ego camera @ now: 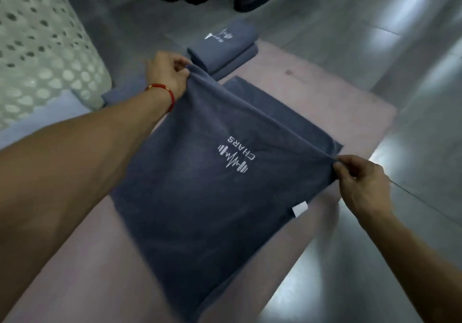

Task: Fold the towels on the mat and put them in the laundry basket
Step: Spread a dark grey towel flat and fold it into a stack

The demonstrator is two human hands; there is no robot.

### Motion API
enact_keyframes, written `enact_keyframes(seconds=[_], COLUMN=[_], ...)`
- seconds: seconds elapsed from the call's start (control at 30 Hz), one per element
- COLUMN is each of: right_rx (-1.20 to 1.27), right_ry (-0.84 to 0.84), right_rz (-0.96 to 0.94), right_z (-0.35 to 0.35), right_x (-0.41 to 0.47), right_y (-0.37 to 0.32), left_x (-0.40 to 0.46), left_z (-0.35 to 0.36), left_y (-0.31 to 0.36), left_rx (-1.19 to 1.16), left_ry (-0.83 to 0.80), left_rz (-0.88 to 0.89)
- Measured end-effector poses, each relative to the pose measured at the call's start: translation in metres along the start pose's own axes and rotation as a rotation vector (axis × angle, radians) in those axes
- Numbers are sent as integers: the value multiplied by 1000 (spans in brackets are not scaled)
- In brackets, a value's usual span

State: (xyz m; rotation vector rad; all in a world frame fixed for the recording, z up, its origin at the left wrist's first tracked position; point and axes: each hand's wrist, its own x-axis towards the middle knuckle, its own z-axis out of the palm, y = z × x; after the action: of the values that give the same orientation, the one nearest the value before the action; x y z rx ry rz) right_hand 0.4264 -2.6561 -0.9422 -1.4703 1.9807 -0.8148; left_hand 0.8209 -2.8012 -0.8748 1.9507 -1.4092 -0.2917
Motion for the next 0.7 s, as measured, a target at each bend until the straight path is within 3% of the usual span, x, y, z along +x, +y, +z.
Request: enact_keyframes(seconds=[0.17,0.4,0.57,0.7], right_rx=[89,64,-24,-28], right_ry=[134,319,371,382], right_rz=[133,217,192,163], right_z=[10,49,64,68], right_x=[52,83,91,92], right_y=[11,34,45,50], left_x=[51,89,90,97], left_z=[74,148,189,202], left_y=[37,31,16,8], left_rx=[218,192,250,351], left_ry=[12,-12,-51,-117], left_rz=[36,-103,-140,-48])
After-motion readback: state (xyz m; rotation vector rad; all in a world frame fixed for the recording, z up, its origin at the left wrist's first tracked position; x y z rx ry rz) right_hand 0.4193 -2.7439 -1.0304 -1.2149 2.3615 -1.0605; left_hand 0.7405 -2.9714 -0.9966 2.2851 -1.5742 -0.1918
